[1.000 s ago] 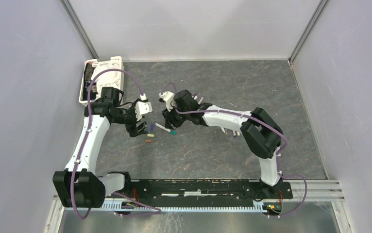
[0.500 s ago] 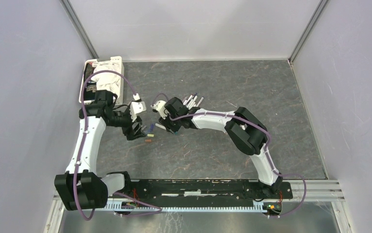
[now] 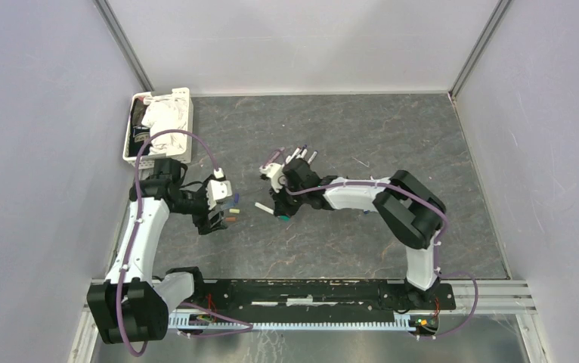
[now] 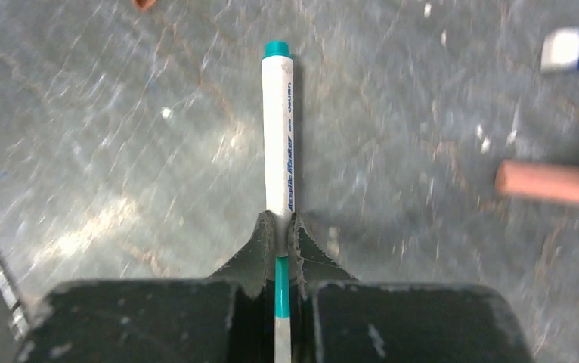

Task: Open the pen caps
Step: Pick up the pen from the center of the board.

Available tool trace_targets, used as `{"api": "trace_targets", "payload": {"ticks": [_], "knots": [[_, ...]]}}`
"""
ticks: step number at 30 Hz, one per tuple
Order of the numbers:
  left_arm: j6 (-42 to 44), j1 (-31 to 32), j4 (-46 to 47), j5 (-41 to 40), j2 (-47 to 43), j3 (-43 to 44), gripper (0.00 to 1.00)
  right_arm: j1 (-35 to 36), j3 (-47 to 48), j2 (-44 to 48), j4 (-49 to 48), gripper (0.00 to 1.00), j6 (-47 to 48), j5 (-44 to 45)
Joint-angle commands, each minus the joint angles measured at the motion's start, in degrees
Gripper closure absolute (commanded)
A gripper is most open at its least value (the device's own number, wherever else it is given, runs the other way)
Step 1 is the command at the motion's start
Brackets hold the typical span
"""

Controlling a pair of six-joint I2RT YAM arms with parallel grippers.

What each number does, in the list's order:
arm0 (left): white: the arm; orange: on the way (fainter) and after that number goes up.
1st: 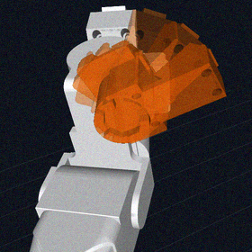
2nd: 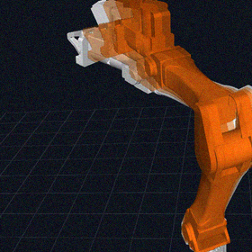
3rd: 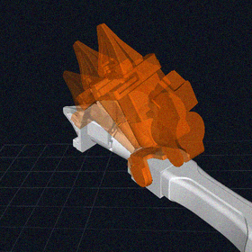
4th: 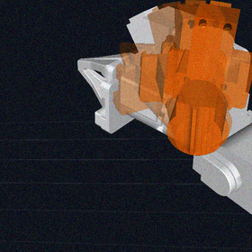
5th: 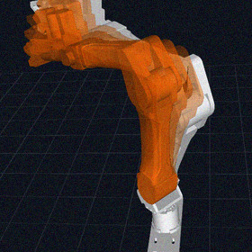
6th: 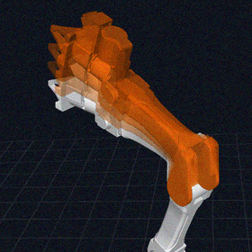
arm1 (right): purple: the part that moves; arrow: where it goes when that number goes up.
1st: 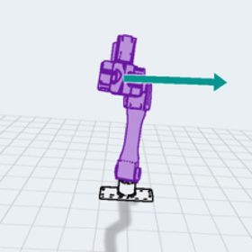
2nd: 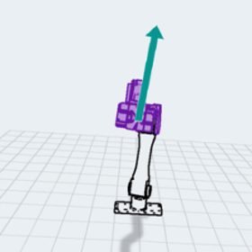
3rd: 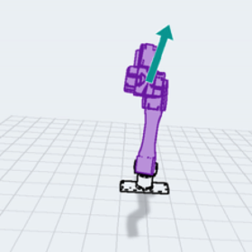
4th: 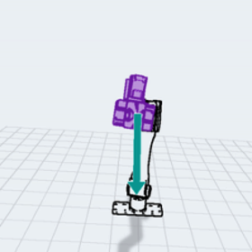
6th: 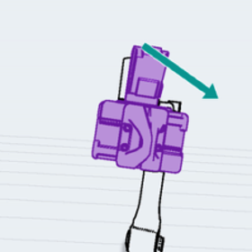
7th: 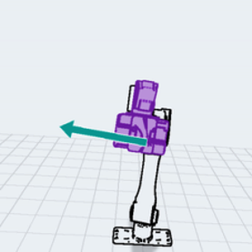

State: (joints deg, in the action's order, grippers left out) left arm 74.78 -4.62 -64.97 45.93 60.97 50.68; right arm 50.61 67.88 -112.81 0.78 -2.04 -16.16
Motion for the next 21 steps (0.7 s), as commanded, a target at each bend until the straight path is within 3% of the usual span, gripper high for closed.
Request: {"api": "trace_targets", "payload": {"ticks": [1, 3, 9, 16, 21], "knots": [[5.81, 1.28, 6.51, -1.48, -0.41, -1.49, 0.17, -3.33, -7.36, 8.5, -8.28, 1.0, -7.21, -13.16], [5.57, 3.53, 8.56, -1.83, -0.35, -1.1, 0.17, -4.07, -9.85, 10.95, -9.51, 1.0, -8.31, -16.21], [2.9, 19.92, 13.92, -10.62, 0.12, 0.2, 0.17, -4.43, -11.31, 14.72, -9.31, 1.0, -11.05, -23.41], [8.34, 26.94, 10.64, -16.8, 3.34, 6.18, 0.17, -4.35, -7.03, 14.26, -7.63, 1.0, -13.86, -29.76], [8.63, 31.03, 7.48, -19.35, 4.94, 7.01, 0.24, -4.42, -5.22, 13.64, -8.31, 1.0, -16.23, -32.66]]}}
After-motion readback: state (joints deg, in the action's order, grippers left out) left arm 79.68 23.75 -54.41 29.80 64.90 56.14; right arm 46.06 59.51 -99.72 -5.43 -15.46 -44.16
